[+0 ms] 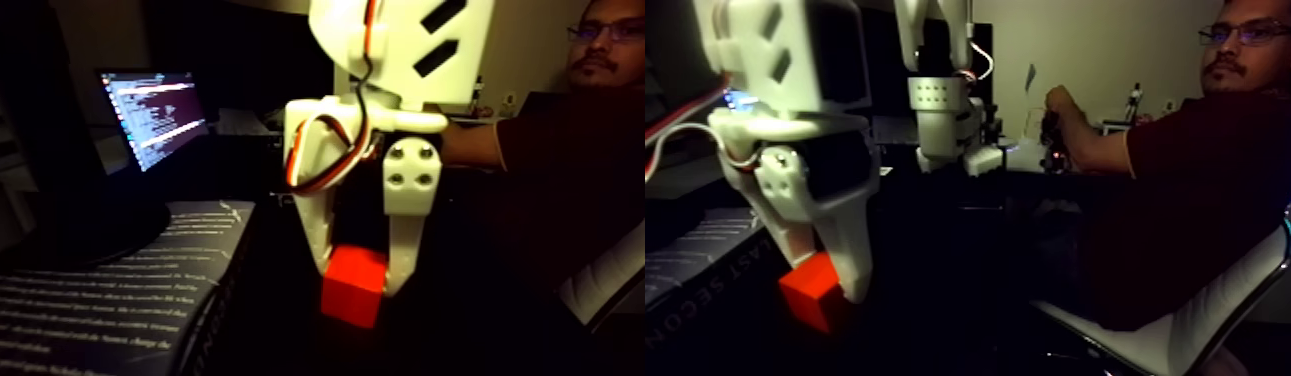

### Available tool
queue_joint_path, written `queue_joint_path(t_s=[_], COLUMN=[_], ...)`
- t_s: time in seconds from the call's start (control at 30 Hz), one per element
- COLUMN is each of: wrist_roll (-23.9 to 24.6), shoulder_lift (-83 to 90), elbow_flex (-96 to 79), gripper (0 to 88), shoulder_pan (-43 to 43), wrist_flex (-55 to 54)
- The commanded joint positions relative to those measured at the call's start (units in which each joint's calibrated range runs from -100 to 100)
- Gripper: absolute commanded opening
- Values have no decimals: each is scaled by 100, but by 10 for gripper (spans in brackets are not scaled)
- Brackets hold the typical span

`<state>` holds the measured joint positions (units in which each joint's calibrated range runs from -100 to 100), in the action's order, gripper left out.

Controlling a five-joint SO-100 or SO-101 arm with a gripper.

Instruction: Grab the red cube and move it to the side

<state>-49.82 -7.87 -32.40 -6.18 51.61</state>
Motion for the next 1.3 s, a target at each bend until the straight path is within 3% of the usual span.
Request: queue_joint_path(t_s=[0.0, 0.57, 1.27], wrist_roll=[21, 21, 215], shoulder_lift=[30, 165, 2795], elbow_flex=[-12, -39, 15], gripper=[76, 76, 76], shoulder_pan=[43, 43, -98], wrist_flex=[-43, 58, 1452])
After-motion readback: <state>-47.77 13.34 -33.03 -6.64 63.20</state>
